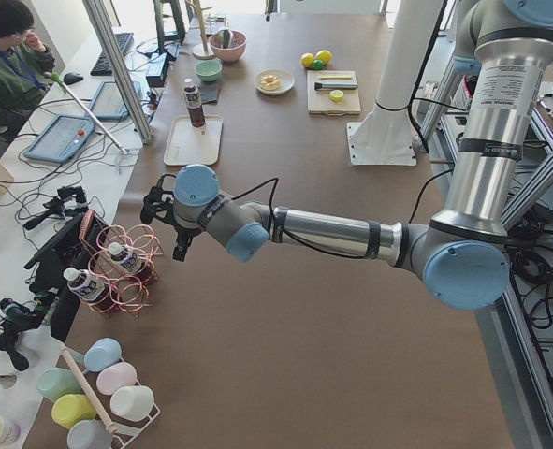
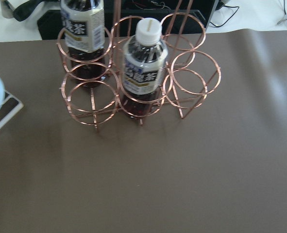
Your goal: Place donut on tray
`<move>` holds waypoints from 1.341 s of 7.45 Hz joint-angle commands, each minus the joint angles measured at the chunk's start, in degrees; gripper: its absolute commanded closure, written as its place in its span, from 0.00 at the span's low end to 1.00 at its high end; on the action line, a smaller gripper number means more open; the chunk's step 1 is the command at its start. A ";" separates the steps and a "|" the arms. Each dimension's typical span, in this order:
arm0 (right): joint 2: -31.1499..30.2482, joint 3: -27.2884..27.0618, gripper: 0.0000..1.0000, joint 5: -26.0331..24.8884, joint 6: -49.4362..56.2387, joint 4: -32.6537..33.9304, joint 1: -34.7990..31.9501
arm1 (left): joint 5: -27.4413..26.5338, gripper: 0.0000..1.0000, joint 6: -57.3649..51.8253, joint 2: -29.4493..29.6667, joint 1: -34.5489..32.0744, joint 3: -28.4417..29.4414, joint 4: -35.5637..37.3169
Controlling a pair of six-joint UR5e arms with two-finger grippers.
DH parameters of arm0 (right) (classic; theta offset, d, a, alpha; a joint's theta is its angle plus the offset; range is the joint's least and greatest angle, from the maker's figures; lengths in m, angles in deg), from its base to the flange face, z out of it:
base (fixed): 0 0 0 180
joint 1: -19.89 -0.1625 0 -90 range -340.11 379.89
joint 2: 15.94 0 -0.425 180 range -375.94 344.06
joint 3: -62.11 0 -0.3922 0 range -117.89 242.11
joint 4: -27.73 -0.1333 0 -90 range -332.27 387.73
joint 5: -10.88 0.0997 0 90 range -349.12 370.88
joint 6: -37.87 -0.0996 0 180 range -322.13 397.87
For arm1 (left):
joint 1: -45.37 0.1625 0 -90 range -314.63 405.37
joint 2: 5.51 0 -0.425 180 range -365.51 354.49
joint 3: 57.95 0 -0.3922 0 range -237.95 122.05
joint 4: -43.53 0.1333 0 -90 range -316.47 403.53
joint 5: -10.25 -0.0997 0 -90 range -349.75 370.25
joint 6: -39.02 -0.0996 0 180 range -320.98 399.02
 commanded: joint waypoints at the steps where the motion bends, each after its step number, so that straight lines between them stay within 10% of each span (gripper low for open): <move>1: 6.05 -0.05 0.00 -3.00 -14.19 -0.12 9.14 | -0.08 0.01 13.35 6.96 7.61 -0.13 0.01; 5: 8.70 0.56 0.01 -15.62 -41.96 -13.02 26.80 | -10.51 0.01 30.05 10.31 19.03 -7.93 -0.25; 10: 6.44 1.54 0.09 -19.71 -42.89 -13.13 30.89 | -11.60 0.01 31.06 10.32 20.64 -9.10 -0.25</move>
